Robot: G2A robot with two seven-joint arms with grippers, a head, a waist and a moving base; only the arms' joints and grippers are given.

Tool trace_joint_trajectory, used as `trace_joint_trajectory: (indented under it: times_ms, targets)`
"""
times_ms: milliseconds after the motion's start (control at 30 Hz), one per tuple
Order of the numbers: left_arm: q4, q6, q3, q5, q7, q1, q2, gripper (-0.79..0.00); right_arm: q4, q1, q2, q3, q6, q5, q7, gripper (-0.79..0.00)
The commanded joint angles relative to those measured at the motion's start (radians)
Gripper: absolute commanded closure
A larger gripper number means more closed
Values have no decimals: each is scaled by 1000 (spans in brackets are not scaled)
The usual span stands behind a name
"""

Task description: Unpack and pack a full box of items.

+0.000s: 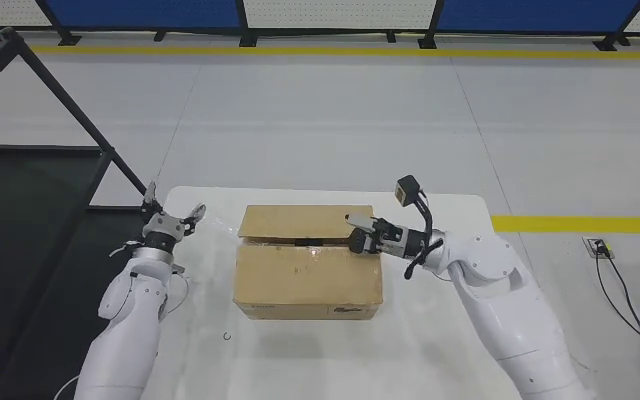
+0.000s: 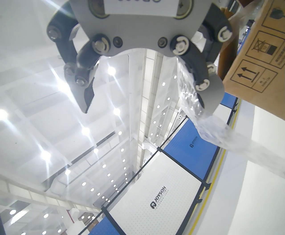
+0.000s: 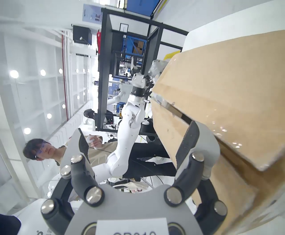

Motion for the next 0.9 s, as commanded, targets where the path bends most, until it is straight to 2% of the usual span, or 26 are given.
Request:
trace_joint_trajectory:
  times_ms: [0, 200, 400, 633, 867]
  targets:
    - [-45, -21, -6, 25, 16, 25, 1, -785, 18, 10, 0, -2, 14, -1, -4, -785]
    - [-176, -86, -27, 86, 72, 95, 0, -785, 59, 32, 1, -18, 67, -30, -7, -785]
    - [-283, -186, -42, 182, 184, 167, -5, -785, 81, 37, 1, -18, 30, -15, -14, -785]
    - [-356, -241, -57, 243, 252, 245, -12, -785, 64, 26, 5, -13, -43, -12, 2, -785]
    - [-426, -309, -70, 323, 281, 322, -18, -785, 87, 43, 3, -30, -18, -14, -5, -785]
